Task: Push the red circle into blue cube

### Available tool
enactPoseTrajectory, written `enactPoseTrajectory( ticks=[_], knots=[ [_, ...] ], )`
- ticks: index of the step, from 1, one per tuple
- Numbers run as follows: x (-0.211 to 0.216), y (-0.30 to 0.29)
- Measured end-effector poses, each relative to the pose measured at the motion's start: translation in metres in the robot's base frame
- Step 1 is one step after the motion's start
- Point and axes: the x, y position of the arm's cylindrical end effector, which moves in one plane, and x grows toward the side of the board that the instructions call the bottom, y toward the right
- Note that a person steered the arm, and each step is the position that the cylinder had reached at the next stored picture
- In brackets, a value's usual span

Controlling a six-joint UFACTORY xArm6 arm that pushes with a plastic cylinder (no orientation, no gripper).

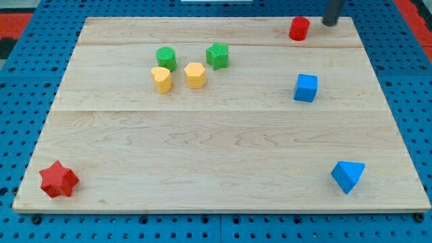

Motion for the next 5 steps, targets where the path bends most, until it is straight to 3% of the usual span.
enactPoseTrajectory(
  ticks=[1, 2, 3, 4, 5],
  knots=[
    [0.017, -0.082],
    [0.079, -0.091],
    [0.084, -0.078],
    [0.058, -0.074],
    [0.109, -0.031]
  ],
)
